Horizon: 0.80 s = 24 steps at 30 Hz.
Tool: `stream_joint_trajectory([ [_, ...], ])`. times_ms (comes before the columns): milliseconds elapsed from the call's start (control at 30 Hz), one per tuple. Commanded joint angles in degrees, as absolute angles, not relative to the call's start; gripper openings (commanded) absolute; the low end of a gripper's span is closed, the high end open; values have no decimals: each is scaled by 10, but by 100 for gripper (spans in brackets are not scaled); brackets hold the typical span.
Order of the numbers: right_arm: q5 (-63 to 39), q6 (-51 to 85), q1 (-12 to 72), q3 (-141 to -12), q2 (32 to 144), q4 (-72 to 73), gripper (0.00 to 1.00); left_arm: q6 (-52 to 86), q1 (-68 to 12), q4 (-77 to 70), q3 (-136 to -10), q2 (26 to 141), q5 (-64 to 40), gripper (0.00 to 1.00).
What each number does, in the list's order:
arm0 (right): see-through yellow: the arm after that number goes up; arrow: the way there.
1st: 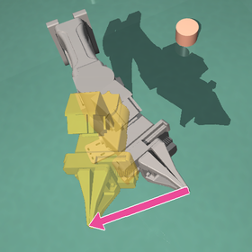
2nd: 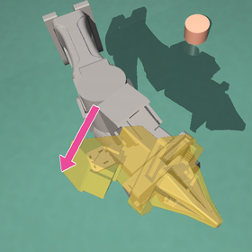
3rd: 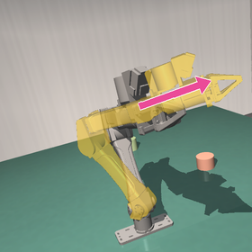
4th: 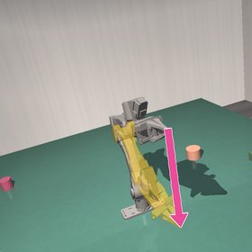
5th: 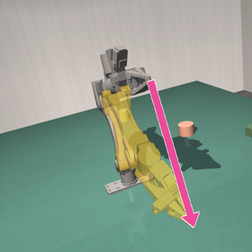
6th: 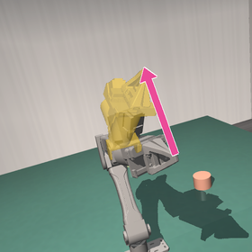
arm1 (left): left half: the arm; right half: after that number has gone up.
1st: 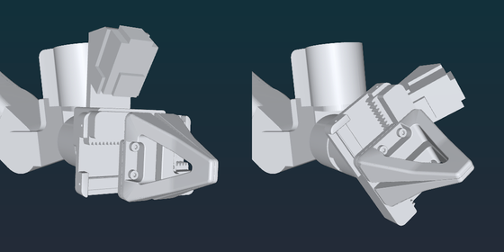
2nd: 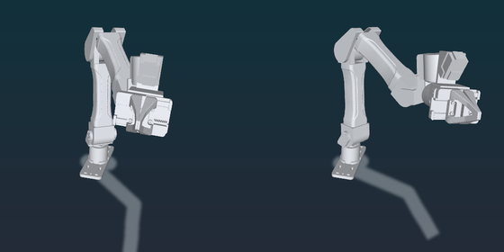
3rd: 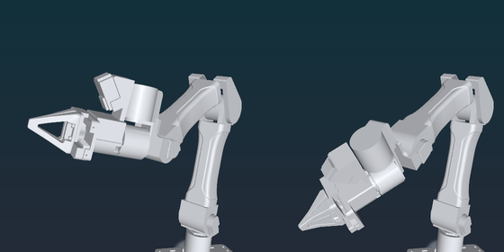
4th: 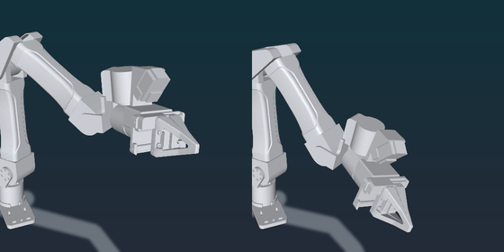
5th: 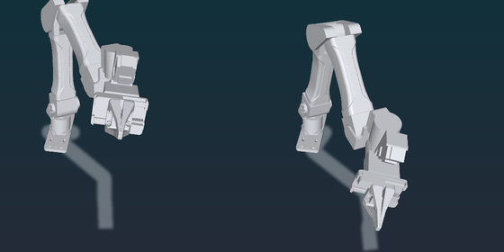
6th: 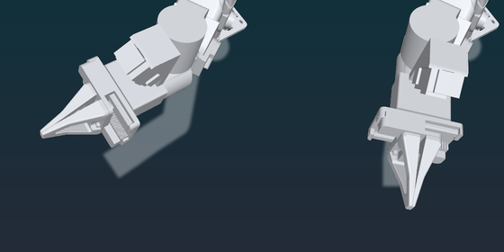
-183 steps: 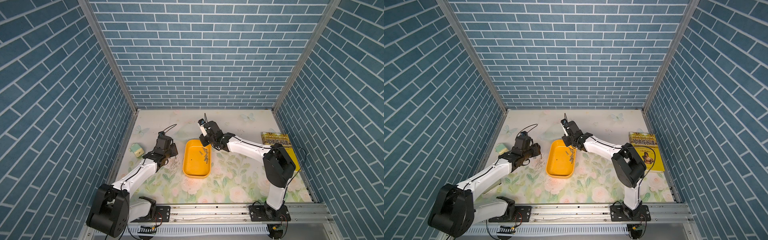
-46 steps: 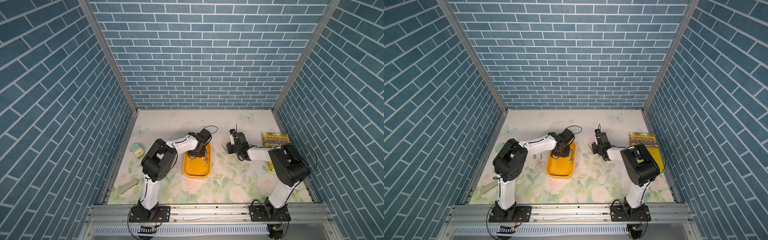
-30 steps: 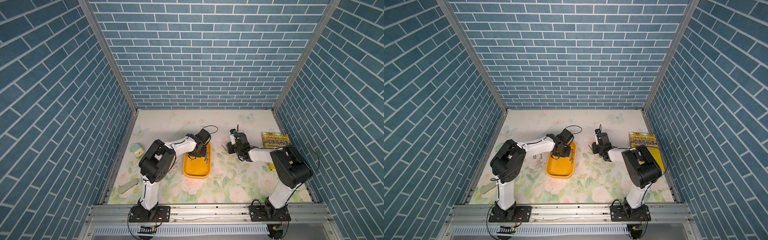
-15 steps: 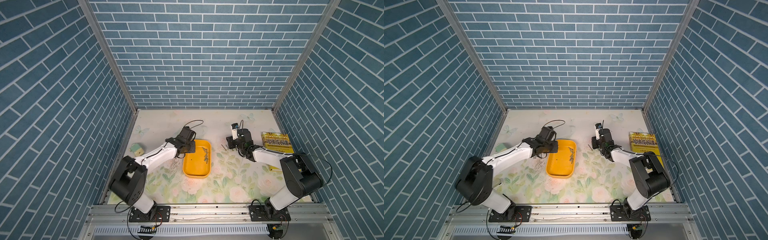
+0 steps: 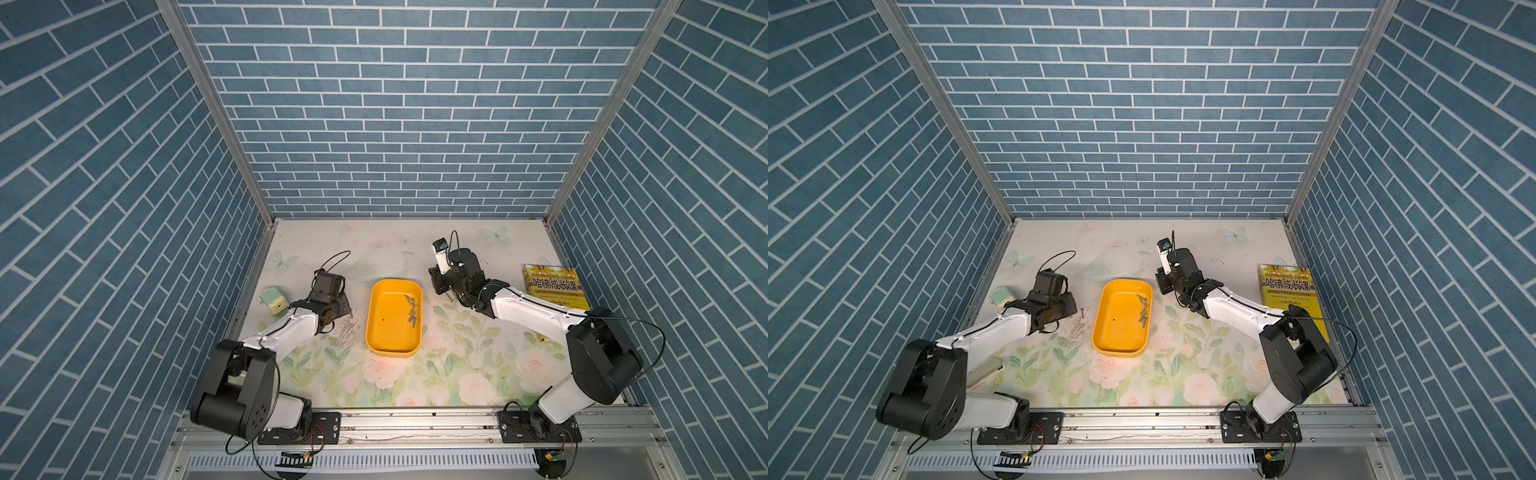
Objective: Take out the screws from the storage box
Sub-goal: Pick up the screw from the storage box, then place the screw at the center of the board.
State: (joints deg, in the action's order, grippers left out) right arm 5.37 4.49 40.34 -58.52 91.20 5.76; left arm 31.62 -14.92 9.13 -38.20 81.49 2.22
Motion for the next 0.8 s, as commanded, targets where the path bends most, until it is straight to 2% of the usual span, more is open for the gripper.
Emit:
stream_joint_trajectory([
  [0,60,-9,425,-616,910,10,31,325,-149,66,-388,840,-23,0],
  [200,48,-46,459,-672,960,-31,29,327,-149,50,-390,888,-66,0],
  [367,21,-48,480,-705,992,-54,30,327,-149,57,-398,912,-60,0],
  [767,63,-18,503,-802,1101,-169,27,323,-149,78,-411,933,-37,0],
])
